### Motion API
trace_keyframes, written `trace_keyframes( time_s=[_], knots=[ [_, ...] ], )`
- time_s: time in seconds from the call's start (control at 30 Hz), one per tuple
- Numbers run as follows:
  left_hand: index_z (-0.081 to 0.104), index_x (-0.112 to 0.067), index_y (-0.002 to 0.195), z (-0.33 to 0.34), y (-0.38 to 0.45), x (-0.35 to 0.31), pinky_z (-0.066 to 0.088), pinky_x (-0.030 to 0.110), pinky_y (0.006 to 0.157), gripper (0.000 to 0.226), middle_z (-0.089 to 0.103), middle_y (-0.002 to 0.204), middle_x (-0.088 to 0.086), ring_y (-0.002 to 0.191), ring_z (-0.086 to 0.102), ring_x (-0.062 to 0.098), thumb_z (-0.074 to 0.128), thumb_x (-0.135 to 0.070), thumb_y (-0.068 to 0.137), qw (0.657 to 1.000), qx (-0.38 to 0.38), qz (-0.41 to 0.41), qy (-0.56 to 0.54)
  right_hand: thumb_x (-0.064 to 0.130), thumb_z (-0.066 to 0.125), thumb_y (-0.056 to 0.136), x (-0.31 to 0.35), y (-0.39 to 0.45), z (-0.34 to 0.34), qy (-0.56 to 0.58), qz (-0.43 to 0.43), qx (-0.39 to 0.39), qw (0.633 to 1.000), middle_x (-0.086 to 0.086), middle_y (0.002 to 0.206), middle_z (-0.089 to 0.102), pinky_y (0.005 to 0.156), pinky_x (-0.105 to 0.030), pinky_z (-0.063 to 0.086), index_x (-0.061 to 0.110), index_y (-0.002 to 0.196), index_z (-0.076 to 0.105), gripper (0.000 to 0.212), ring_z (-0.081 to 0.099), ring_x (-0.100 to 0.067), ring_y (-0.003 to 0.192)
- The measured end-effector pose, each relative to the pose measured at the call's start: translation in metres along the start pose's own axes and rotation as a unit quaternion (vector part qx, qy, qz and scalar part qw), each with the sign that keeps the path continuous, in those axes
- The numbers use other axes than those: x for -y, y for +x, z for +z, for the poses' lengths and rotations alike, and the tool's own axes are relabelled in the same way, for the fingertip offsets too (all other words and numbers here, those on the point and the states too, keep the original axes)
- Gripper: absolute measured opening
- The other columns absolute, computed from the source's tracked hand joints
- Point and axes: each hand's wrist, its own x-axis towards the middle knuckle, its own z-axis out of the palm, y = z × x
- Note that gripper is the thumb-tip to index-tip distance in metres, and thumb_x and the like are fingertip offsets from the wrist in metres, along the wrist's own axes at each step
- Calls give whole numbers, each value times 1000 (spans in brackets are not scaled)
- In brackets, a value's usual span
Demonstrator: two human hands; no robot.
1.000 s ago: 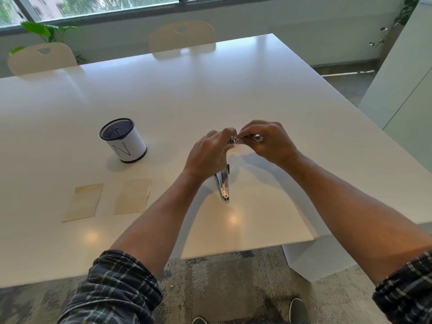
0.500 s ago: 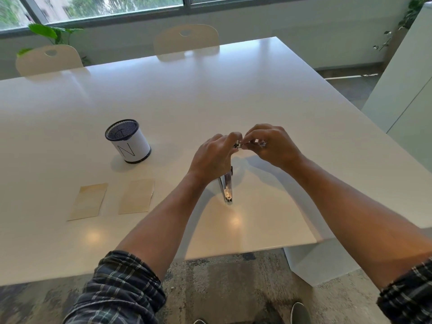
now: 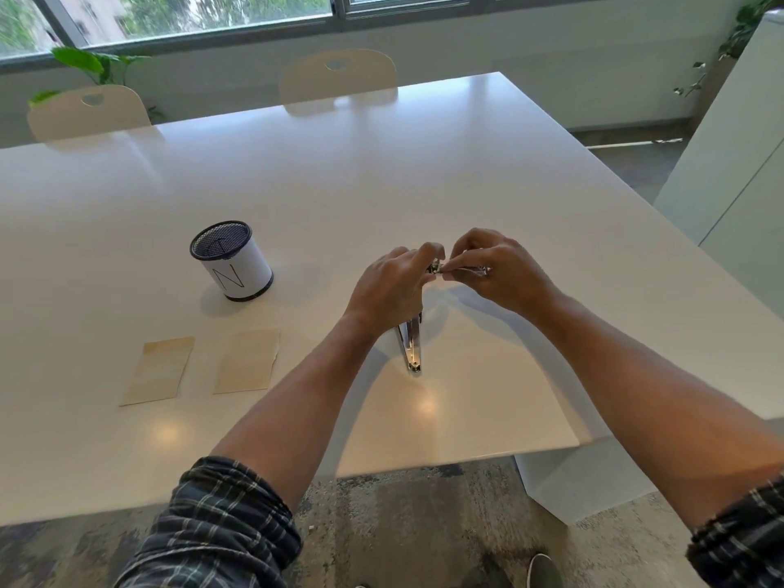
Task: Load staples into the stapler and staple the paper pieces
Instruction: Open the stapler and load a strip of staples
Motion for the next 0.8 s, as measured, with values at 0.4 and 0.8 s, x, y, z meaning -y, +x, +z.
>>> trace_keyframes(
  time_s=[0.4,0.8],
  knots=[
    [41,-24,117,-5,-3,6,49,34,62,42,73,93,3,82,62,31,70,-8,91,999,-10,-30,-13,28,90,79,-13,-16,-18,-28,73,-46,996,3,97,65,70,-39,55,17,85,76,18,60,-18,78],
    [41,-25,122,-3,-3,3,54,37,65,44,75,105,2,89,65,30,70,-12,93,999,2,-36,-16,19,79,88,-16,-21,-6,-18,83,-22,996,7,100,71,79,-37,55,22,112,72,25,63,-14,87]
  ],
)
